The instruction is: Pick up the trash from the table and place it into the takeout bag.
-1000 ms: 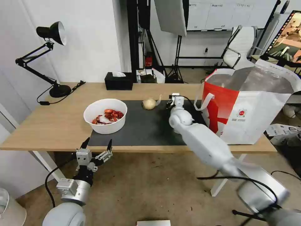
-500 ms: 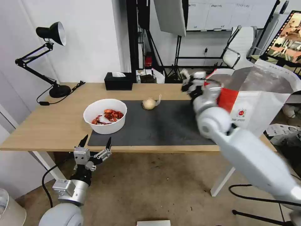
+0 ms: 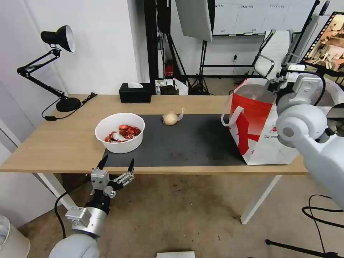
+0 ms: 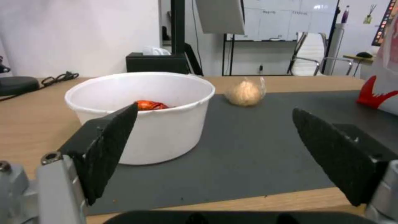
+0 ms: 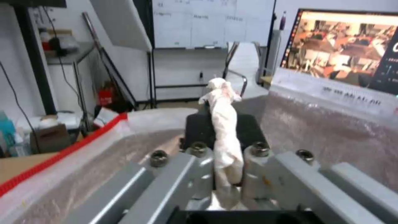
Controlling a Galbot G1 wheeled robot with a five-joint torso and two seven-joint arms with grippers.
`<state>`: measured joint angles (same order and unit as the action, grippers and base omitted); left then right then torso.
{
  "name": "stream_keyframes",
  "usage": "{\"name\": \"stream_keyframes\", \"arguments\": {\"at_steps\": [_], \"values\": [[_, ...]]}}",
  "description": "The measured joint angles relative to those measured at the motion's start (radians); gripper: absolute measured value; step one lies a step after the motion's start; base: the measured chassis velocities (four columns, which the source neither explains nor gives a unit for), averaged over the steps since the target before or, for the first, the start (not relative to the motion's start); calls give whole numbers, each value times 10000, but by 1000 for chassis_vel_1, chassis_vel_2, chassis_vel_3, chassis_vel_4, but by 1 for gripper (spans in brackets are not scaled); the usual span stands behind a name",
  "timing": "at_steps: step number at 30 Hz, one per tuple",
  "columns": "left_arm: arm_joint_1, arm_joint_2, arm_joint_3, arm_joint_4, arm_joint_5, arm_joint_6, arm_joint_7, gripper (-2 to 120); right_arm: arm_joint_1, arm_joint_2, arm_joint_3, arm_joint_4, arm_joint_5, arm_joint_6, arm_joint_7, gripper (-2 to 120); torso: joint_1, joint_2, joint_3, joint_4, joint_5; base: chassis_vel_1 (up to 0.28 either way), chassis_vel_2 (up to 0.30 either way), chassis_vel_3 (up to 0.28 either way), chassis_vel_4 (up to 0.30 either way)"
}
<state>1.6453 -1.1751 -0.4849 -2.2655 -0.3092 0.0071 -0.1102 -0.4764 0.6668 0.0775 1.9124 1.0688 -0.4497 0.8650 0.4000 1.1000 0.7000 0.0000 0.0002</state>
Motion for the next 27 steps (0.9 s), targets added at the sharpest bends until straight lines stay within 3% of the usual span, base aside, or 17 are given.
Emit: {"name": "stream_keyframes", "arguments": {"at_steps": [12,15,17,18,19,20,22,23,25,27], "values": [[13,-3,7,-152,12,135,-2,100,-79,-132,45,63,218,-235,-131,54,0,0,0,0,-2,0,0,0,0],[16,-15,25,-205,15,135,-5,100,-296,-211,242,278,236,127,-668,66,1,-1,0,1,-2,0,0,0,0],[15,-14,27,-224,14,134,-5,100,-363,-232,303,343,249,273,-836,68,1,0,0,1,-2,0,0,0,0],[15,-8,29,-242,15,133,-5,100,-458,-259,385,415,272,455,-1050,74,0,0,0,2,-3,0,0,0,0],[-11,15,30,-290,10,123,-9,100,-954,-380,733,753,343,1113,-1937,82,0,0,0,3,-3,0,0,0,0],[-11,15,30,-290,10,123,-9,100,-954,-380,733,753,343,1113,-1937,82,0,0,0,3,-3,0,0,0,0],[-75,-5,34,-292,5,13,-18,100,-2275,-698,1330,1524,331,2205,-3571,91,0,0,-1,-3,-1,0,0,0,0],[-75,-5,34,-292,5,13,-18,100,-2275,-698,1330,1524,331,2205,-3571,91,0,0,-1,-3,-1,0,0,0,0],[-63,-139,55,-270,42,-109,-17,100,-3427,-802,1583,2091,3,3228,-4927,99,0,0,-1,-2,-2,0,0,0,0],[-18,-215,51,-273,77,-138,-17,100,-3778,-748,1633,2227,-180,3533,-5373,100,0,0,-1,-1,-3,0,0,0,0]]}}
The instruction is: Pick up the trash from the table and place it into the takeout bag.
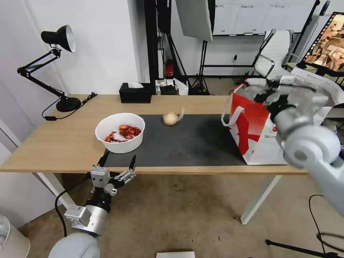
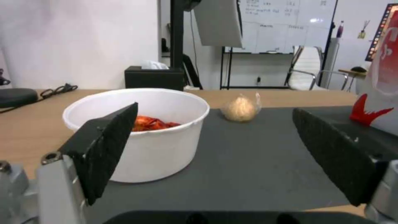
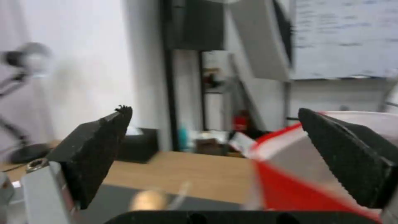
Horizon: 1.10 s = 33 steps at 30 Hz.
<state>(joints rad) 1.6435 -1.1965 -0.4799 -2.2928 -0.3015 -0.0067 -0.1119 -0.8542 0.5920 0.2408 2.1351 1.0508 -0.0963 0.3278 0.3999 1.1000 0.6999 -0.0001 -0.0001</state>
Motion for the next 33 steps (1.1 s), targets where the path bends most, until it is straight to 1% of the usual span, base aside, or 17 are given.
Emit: {"name": "stream_keyframes", "arguments": {"at_steps": [2,3,6,7,11,12,15,16,20,21,24,28,33], "values": [[102,-137,-63,-33,76,-92,1,100,-584,156,32,214,-327,421,-558,100,0,0,0,3,1,0,0,0,0],[102,-137,-63,-33,76,-92,1,100,-584,156,32,214,-327,421,-558,100,0,0,0,3,1,0,0,0,0],[227,-250,-125,-61,163,-160,3,100,-1976,449,269,327,-1282,934,-1121,100,0,0,0,3,-1,0,0,0,0],[227,-250,-125,-61,163,-160,3,100,-1976,449,269,327,-1282,934,-1121,100,0,0,0,3,-1,0,0,0,0],[507,-417,-292,-74,294,-292,19,100,-3877,1105,608,114,-2520,1395,-1565,100,0,0,0,0,3,0,0,0,0],[507,-417,-292,-74,294,-292,19,100,-3877,1105,608,114,-2520,1395,-1565,100,0,0,0,0,3,0,0,0,0],[604,-479,-318,-18,352,-341,35,100,-5243,1805,1021,-90,-3464,1770,-1773,100,-1,0,-1,1,0,0,0,0,0],[604,-479,-318,-18,352,-341,35,100,-5243,1805,1021,-90,-3464,1770,-1773,100,-1,0,-1,1,0,0,0,0,0],[633,-481,-266,143,385,-343,75,100,-6416,2563,1328,-300,-4337,2045,-1822,100,-1,0,0,0,1,0,0,0,0],[633,-481,-266,143,385,-343,75,100,-6416,2563,1328,-300,-4337,2045,-1822,100,-1,0,0,0,1,0,0,0,0],[624,-480,-166,249,435,-343,88,100,-6900,2929,1349,-438,-4761,2142,-1829,100,-1,0,0,0,0,0,0,0,0],[597,-478,-75,308,471,-336,94,100,-7073,3117,1332,-466,-4924,2159,-1828,100,0,0,0,1,0,0,0,0,0],[589,-471,-30,325,489,-330,96,100,-7088,3119,1328,-462,-4942,2157,-1818,100,0,-1,0,2,0,0,0,0,0]]}}
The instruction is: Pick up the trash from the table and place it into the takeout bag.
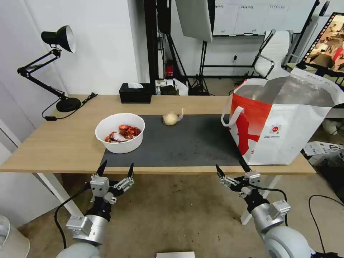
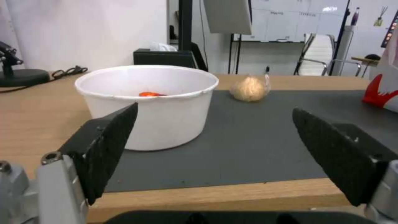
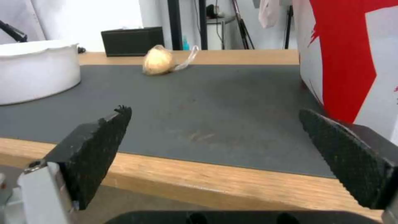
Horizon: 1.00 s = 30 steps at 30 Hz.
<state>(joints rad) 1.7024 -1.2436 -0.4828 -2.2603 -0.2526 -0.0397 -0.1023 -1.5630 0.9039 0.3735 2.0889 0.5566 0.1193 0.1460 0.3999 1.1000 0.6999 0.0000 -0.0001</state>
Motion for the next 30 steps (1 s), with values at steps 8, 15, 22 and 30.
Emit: {"name": "stream_keyframes", "arguments": {"at_steps": [8,15,22,30], "values": [[-2,0,14,2,6,14,0,100,60,-82,-5,6,29,-39,40,100,0,0,0,0,1,0,0,0,0],[7,-22,15,4,9,17,0,100,95,-109,-149,6,65,-58,57,100,0,0,1,-2,0,0,0,0,0],[-358,235,333,115,-69,105,-12,100,1306,-490,-713,20,593,-388,140,100,0,0,1,4,3,0,0,0,0],[-577,428,556,194,-209,255,-32,100,5197,-958,-2844,-1680,2118,-856,35,100,1,0,2,3,0,0,0,0,0]]}}
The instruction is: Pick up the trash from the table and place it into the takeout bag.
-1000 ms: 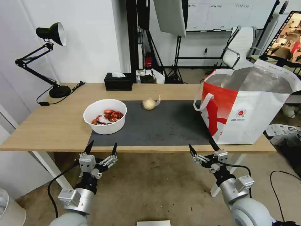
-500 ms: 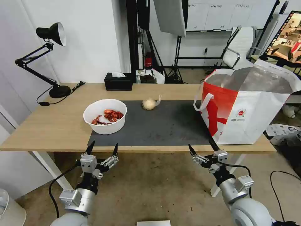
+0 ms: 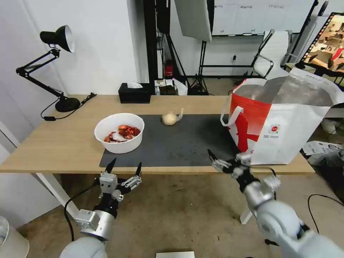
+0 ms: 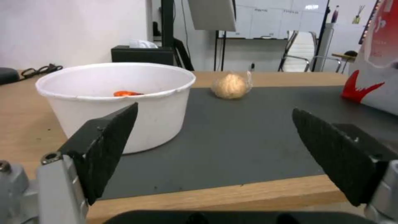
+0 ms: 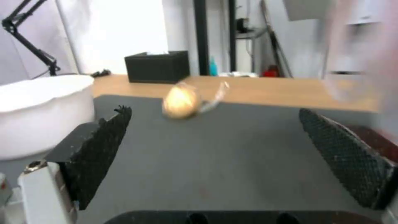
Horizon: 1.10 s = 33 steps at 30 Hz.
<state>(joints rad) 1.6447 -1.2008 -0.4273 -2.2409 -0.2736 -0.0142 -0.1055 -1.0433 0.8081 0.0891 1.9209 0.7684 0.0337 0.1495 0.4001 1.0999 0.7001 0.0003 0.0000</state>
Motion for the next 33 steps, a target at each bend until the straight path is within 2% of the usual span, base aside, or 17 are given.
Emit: {"name": "stream_keyframes", "arguments": {"at_steps": [1,3,4,5,7,8,10,11,14,15,17,19,22,27,33], "values": [[0,0,0,0,0,0,0,100,0,0,0,0,0,0,0,100,0,0,0,0,0,0,0,0,0],[62,-71,-45,-57,3,20,-10,100,2020,294,-1500,-1259,423,-97,99,100,2,0,1,2,0,0,0,0,0],[62,-71,-45,-57,3,20,-10,100,2020,294,-1500,-1259,423,-97,99,100,2,0,1,2,0,0,0,0,0],[81,-78,-62,-63,4,22,-9,100,2661,451,-1971,-1720,505,-134,152,100,2,0,1,-2,3,0,0,0,0],[124,-85,-198,-57,0,25,-10,100,4806,1195,-3380,-3323,687,-258,374,100,2,-1,1,-3,-1,0,0,0,0],[124,-85,-198,-57,0,25,-10,100,4806,1195,-3380,-3323,687,-258,374,100,2,-1,1,-3,-1,0,0,0,0],[170,-113,-313,-39,-31,24,-12,100,6111,1989,-4252,-4599,636,-343,441,100,2,-1,2,-1,-3,0,0,0,0],[170,-113,-313,-39,-31,24,-12,100,6111,1989,-4252,-4599,636,-343,441,100,2,-1,2,-1,-3,0,0,0,0],[247,-185,-447,-26,-45,6,-16,100,7312,3111,-4979,-6251,570,-945,574,100,2,-1,0,-1,-6,0,0,0,0],[247,-185,-447,-26,-45,6,-16,100,7312,3111,-4979,-6251,570,-945,574,100,2,-1,0,-1,-6,0,0,0,0],[308,-245,-529,-18,-46,-20,-18,100,8037,3880,-5324,-7543,529,-1375,575,100,2,-2,1,-2,-3,0,0,0,0],[323,-260,-543,-16,-45,-25,-18,100,8230,4094,-5393,-7882,512,-1487,561,100,3,0,0,-3,-5,0,0,0,0],[374,-292,-597,-8,-43,-51,-18,100,8845,4993,-5517,-9257,376,-1949,247,100,0,-1,0,-2,-3,0,0,0,0],[403,-240,-686,-21,-71,-63,-19,100,9309,5735,-5511,-10444,198,-2752,-117,100,0,-1,-1,-3,-1,0,0,0,0],[441,-204,-765,-42,-109,-99,-25,100,9583,6212,-5440,-11192,26,-3234,-459,100,0,-1,-1,-4,-2,0,0,0,0]]}}
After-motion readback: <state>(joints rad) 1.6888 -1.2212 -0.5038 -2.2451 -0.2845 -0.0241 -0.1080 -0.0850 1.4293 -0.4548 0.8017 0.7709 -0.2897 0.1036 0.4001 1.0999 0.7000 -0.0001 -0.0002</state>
